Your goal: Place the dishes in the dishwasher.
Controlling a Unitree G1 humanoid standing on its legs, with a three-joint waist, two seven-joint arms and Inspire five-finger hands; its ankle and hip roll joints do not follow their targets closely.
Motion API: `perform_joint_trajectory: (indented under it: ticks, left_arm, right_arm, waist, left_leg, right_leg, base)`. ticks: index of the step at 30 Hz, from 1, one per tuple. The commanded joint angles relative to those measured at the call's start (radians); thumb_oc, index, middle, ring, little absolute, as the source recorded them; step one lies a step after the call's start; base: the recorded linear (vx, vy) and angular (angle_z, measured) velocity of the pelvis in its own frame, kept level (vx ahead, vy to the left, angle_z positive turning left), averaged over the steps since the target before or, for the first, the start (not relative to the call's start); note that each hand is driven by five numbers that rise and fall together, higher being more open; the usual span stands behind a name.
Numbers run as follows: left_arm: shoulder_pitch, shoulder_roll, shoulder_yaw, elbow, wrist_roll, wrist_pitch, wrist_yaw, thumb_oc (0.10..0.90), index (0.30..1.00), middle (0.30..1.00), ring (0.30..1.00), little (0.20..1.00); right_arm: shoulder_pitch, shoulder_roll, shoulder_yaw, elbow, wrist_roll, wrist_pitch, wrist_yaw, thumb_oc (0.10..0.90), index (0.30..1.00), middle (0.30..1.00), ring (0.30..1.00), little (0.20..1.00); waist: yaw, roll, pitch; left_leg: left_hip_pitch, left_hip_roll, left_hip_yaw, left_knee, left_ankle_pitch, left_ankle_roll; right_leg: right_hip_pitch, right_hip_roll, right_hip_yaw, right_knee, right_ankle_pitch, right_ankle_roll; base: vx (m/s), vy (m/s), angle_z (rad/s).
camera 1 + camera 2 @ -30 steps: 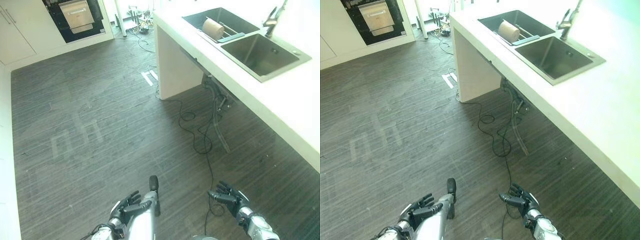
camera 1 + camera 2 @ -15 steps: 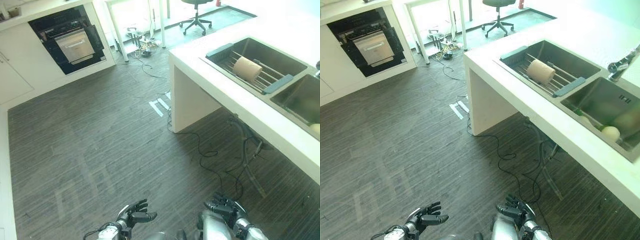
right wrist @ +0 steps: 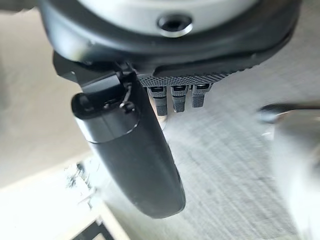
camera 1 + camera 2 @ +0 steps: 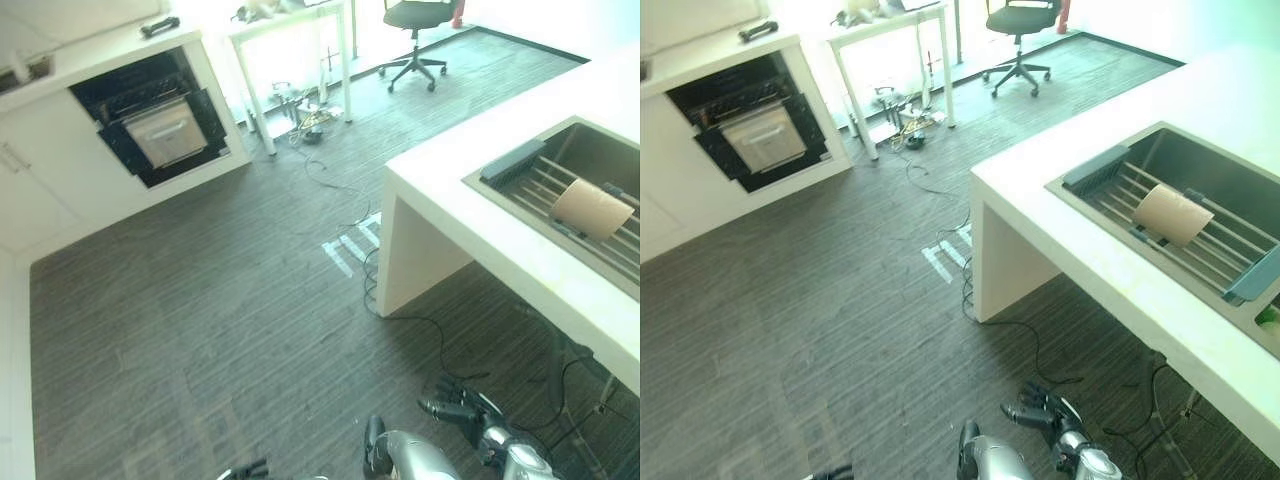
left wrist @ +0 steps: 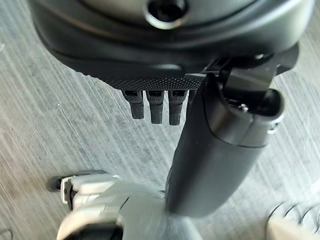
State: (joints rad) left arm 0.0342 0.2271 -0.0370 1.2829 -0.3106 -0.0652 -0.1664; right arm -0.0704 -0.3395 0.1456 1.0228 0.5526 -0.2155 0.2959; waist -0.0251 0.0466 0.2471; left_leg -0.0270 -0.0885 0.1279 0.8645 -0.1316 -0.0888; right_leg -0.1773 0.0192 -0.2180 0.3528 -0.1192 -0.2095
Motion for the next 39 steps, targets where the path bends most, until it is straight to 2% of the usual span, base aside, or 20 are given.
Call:
perform_joint_trajectory:
  ticks: [1,2,3,4,6,8,16,23,26,27,28,29,31,32,33,34,35,37,38,39]
  left_arm:
    - [0.011,-0.014,-0.063,-0.054,-0.013,-0.025,-0.05,0.8,0.9,0.9,0.9,0.9]
    - [0.022,-0.023,-0.055,-0.055,-0.02,-0.04,-0.038,0.8,0.9,0.9,0.9,0.9]
    - [0.028,-0.029,-0.051,-0.052,-0.031,-0.046,-0.03,0.8,0.9,0.9,0.9,0.9]
    - [0.027,-0.027,-0.051,-0.056,-0.036,-0.043,-0.03,0.8,0.9,0.9,0.9,0.9]
    - [0.018,-0.024,-0.051,-0.081,0.007,-0.021,-0.022,0.8,0.9,0.9,0.9,0.9]
    - [0.013,-0.018,-0.059,-0.086,0.002,-0.004,-0.011,0.8,0.9,0.9,0.9,0.9]
    - [0.0,-0.012,-0.085,-0.058,0.031,-0.007,-0.025,0.8,0.9,0.9,0.9,0.9]
    - [0.002,-0.012,-0.102,-0.044,0.02,0.016,-0.02,0.8,0.9,0.9,0.9,0.9]
    - [0.01,-0.007,-0.095,-0.049,0.009,0.011,-0.019,0.8,0.9,0.9,0.9,0.9]
    - [0.016,-0.004,-0.089,-0.054,-0.002,0.008,-0.01,0.8,0.9,0.9,0.9,0.9]
    - [0.02,0.004,-0.072,-0.059,-0.041,0.0,0.012,0.8,0.9,0.9,0.9,0.9]
    - [0.016,0.01,-0.063,-0.058,-0.06,-0.004,0.018,0.8,0.9,0.9,0.9,0.9]
    - [-0.009,0.027,-0.053,-0.049,-0.071,-0.002,0.029,0.8,0.9,0.9,0.9,0.9]
    - [-0.014,0.029,-0.053,-0.046,-0.066,-0.002,0.03,0.8,0.9,0.9,0.9,0.9]
    - [-0.012,0.029,-0.048,-0.037,-0.062,-0.003,0.034,0.8,0.9,0.9,0.9,0.9]
    - [-0.003,0.027,-0.04,-0.027,-0.074,-0.01,0.037,0.8,0.9,0.9,0.9,0.9]
    - [0.015,0.01,-0.012,-0.026,-0.166,-0.004,0.057,0.8,0.9,0.9,0.9,0.9]
    - [0.026,-0.016,0.02,-0.037,-0.247,0.026,0.082,0.8,0.9,0.9,0.9,0.9]
    - [0.027,-0.023,0.025,-0.039,-0.246,0.033,0.09,0.8,0.9,0.9,0.9,0.9]
    - [0.028,-0.045,0.035,-0.035,-0.232,0.03,0.106,0.8,0.9,0.9,0.9,0.9]
  right_arm:
    - [0.0,-0.053,-0.012,-0.024,-0.009,-0.04,-0.01,0.8,0.9,0.9,0.9,0.9]
    - [-0.007,-0.052,-0.006,-0.02,-0.028,-0.034,-0.002,0.8,0.9,0.9,0.9,0.9]
    - [-0.008,-0.052,-0.004,-0.017,-0.031,-0.032,0.001,0.8,0.9,0.9,0.9,0.9]
    - [-0.011,-0.049,-0.006,-0.017,-0.036,-0.031,-0.001,0.8,0.9,0.9,0.9,0.9]
    - [-0.02,-0.04,-0.009,-0.011,-0.012,-0.016,-0.027,0.8,0.9,0.9,0.9,0.9]
    - [-0.015,-0.031,-0.018,-0.006,-0.019,-0.014,-0.037,0.8,0.9,0.9,0.9,0.9]
    - [0.004,-0.011,-0.039,0.078,-0.055,-0.045,-0.089,0.8,0.9,0.9,0.9,0.9]
    - [0.004,-0.009,-0.053,0.091,-0.066,-0.046,-0.102,0.8,0.9,0.9,0.9,0.9]
    - [0.003,-0.009,-0.053,0.096,-0.079,-0.043,-0.103,0.8,0.9,0.9,0.9,0.9]
    - [-0.004,-0.006,-0.046,0.095,-0.084,-0.036,-0.106,0.8,0.9,0.9,0.9,0.9]
    - [-0.02,0.001,-0.037,0.089,-0.091,-0.023,-0.101,0.8,0.9,0.9,0.9,0.9]
    - [-0.027,0.007,-0.036,0.088,-0.094,-0.018,-0.098,0.8,0.9,0.9,0.9,0.9]
    - [-0.024,0.021,-0.037,0.092,-0.086,-0.027,-0.111,0.8,0.9,0.9,0.9,0.9]
    - [-0.023,0.021,-0.038,0.097,-0.073,-0.031,-0.113,0.8,0.9,0.9,0.9,0.9]
    - [-0.023,0.024,-0.041,0.114,-0.039,-0.039,-0.11,0.8,0.9,0.9,0.9,0.9]
    - [-0.025,0.028,-0.044,0.127,-0.026,-0.034,-0.095,0.8,0.9,0.9,0.9,0.9]
    - [-0.022,0.04,-0.039,0.141,-0.074,-0.025,-0.079,0.8,0.9,0.9,0.9,0.9]
    - [-0.014,0.046,-0.037,0.166,-0.057,-0.022,-0.086,0.8,0.9,0.9,0.9,0.9]
    - [-0.013,0.044,-0.035,0.165,-0.066,-0.014,-0.094,0.8,0.9,0.9,0.9,0.9]
    - [-0.015,0.041,-0.033,0.173,-0.066,0.006,-0.107,0.8,0.9,0.9,0.9,0.9]
  waist:
    - [0.034,-0.053,0.043]
    - [0.058,-0.056,0.057]
    - [0.072,-0.054,0.068]
    - [0.074,-0.056,0.062]
    - [0.067,-0.03,0.036]
    - [0.052,-0.01,0.023]
    - [0.025,-0.001,-0.003]
    - [0.018,-0.018,-0.006]
    - [0.023,-0.022,-0.003]
    - [0.035,-0.022,0.004]
    - [0.058,-0.012,0.021]
    - [0.064,-0.005,0.03]
    - [0.055,0.002,0.042]
    - [0.053,0.005,0.041]
    - [0.062,0.0,0.043]
    - [0.064,-0.001,0.045]
    - [0.072,-0.014,0.034]
    - [0.064,-0.032,0.026]
    - [0.066,-0.039,0.029]
    - [0.077,-0.053,0.04]
  left_leg:
    - [-0.068,0.013,-0.013,-0.422,0.05,0.104]
    - [-0.124,-0.007,-0.067,-0.559,0.1,0.096]
    - [-0.186,-0.018,-0.094,-0.55,0.147,0.081]
    - [-0.169,-0.02,-0.087,-0.565,0.112,0.094]
    - [-0.159,0.003,-0.102,-0.565,0.011,0.114]
    - [-0.138,0.018,-0.114,-0.565,-0.025,0.116]
    - [-0.09,0.015,-0.104,-0.565,-0.071,0.136]
    - [-0.069,0.012,-0.063,-0.565,-0.1,0.161]
    - [-0.054,0.026,-0.03,-0.565,-0.112,0.165]
    - [-0.035,0.038,-0.008,-0.565,-0.13,0.161]
    - [-0.017,0.07,0.031,-0.565,-0.143,0.16]
    - [-0.014,0.084,0.034,-0.565,-0.147,0.164]
    - [-0.02,0.091,-0.012,-0.565,-0.14,0.174]
    - [-0.034,0.097,-0.019,-0.565,-0.121,0.175]
    - [-0.032,0.102,-0.023,-0.565,-0.118,0.168]
    - [-0.024,0.112,-0.018,-0.565,-0.123,0.162]
    - [-0.011,0.154,0.007,-0.565,-0.123,0.125]
    - [0.011,0.181,-0.015,-0.565,-0.109,0.11]
    - [0.015,0.169,-0.038,-0.565,-0.104,0.113]
    - [0.022,0.118,-0.096,-0.565,-0.101,0.131]
  right_leg:
    - [0.15,-0.052,0.058,-0.053,-0.092,0.206]
    - [0.17,-0.035,0.11,-0.053,-0.104,0.217]
    - [0.181,-0.02,0.131,-0.053,-0.11,0.215]
    - [0.18,-0.026,0.129,-0.053,-0.114,0.219]
    - [0.163,-0.024,0.092,-0.053,-0.115,0.226]
    - [0.155,-0.018,0.071,-0.053,-0.114,0.227]
    - [0.141,-0.021,0.064,-0.053,-0.103,0.238]
    - [0.127,-0.025,0.075,-0.053,-0.094,0.245]
    - [0.141,-0.023,0.025,-0.053,-0.093,0.247]
    - [0.163,-0.032,-0.029,-0.053,-0.093,0.26]
    - [0.176,-0.068,-0.125,-0.053,-0.044,0.287]
    - [0.177,-0.088,-0.136,-0.042,-0.023,0.299]
    - [0.173,-0.123,-0.052,-0.038,-0.02,0.311]
    - [0.161,-0.137,-0.047,-0.053,-0.007,0.301]
    - [0.133,-0.191,-0.023,-0.053,-0.005,0.312]
    - [0.111,-0.213,-0.019,-0.053,0.014,0.325]
    - [0.122,-0.213,-0.049,-0.053,-0.035,0.328]
    - [0.145,-0.164,-0.024,-0.053,-0.079,0.293]
    - [0.149,-0.152,-0.009,-0.053,-0.085,0.282]
    - [0.156,-0.13,0.034,-0.053,-0.088,0.263]
  base:
    - [0.21,0.093,-0.75]
    - [0.19,0.093,-1.09]
    - [0.11,0.082,-1.19]
    - [0.03,0.098,-1.16]
    - [0.02,0.172,-1.26]
    - [0.02,0.167,-0.66]
    - [-0.01,0.085,-0.01]
    - [-0.04,0.042,-0.28]
    - [-0.02,-0.002,-0.51]
    - [-0.05,-0.091,-0.77]
    - [-0.08,-0.137,-1.33]
    - [-0.18,-0.291,-1.4]
    - [-0.13,-0.418,-0.51]
    - [-0.1,-0.554,0.51]
    - [-0.09,-0.567,0.5]
    - [0.06,-0.943,-0.25]
    - [0.21,-1.081,-0.33]
    - [0.24,-0.879,-0.77]
    - [0.22,-0.475,-1.03]
    - [0.23,-0.423,-0.77]
